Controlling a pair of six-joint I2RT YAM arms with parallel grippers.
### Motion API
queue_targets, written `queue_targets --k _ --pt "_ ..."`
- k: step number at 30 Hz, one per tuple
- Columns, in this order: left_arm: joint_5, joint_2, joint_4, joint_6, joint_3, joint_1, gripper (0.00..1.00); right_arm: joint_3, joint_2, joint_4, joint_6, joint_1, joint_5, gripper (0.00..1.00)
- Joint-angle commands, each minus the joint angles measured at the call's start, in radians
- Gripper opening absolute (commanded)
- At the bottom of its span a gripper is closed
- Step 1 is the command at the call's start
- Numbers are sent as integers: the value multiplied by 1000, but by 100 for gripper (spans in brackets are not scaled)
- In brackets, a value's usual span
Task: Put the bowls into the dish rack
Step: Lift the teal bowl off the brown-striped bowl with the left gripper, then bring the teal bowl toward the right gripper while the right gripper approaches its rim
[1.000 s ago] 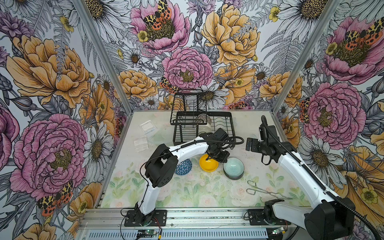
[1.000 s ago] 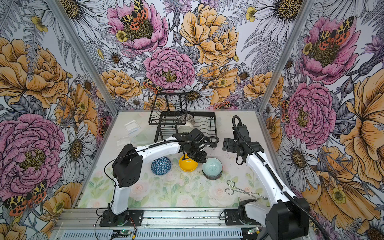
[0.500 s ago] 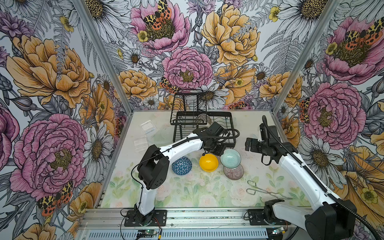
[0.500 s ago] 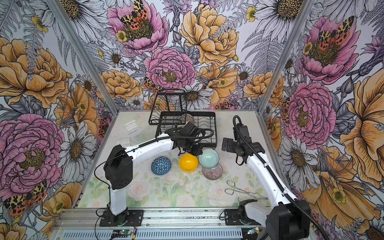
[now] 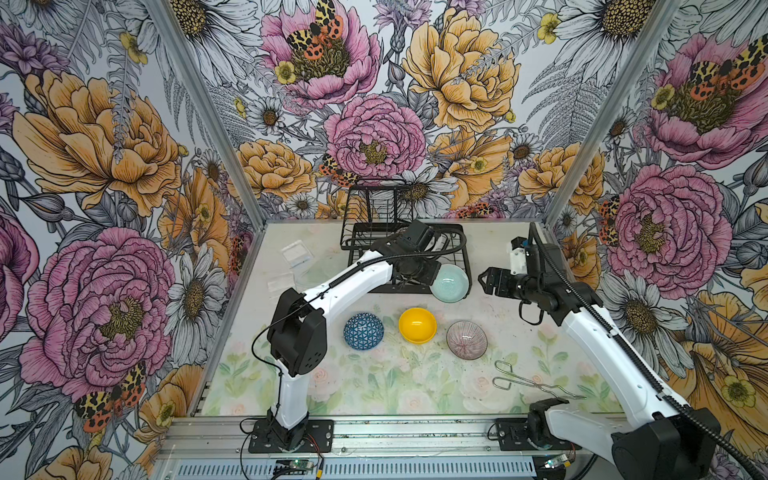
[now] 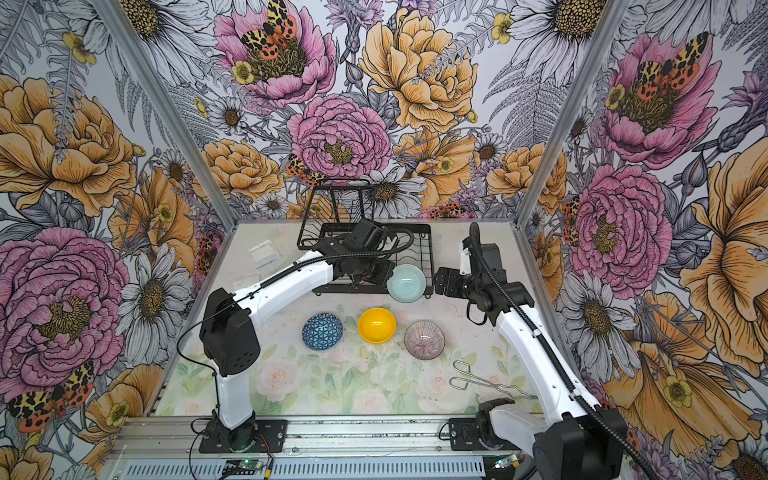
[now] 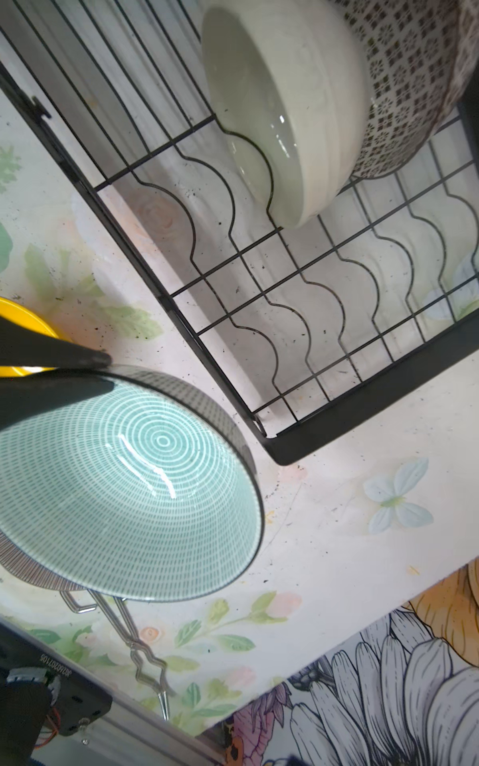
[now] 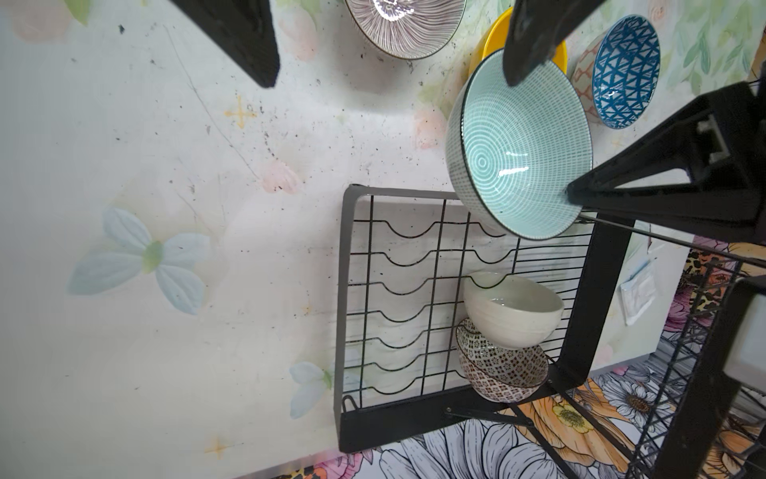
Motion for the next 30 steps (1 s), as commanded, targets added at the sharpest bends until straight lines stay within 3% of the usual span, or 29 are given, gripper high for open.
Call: queue_targets --k 1,11,18,25,30 --pt "-16 -10 41 27 65 1 0 35 27 48 26 24 -54 82" --pt "-16 -15 41 29 101 -9 0 41 78 111 65 91 -15 70" --pt "-18 -21 41 30 113 -26 0 40 80 124 67 100 13 54" --pt "1 -33 42 28 117 -32 0 29 77 127 70 111 34 52" --pt "8 -37 43 31 116 -35 0 30 86 127 69 114 40 45"
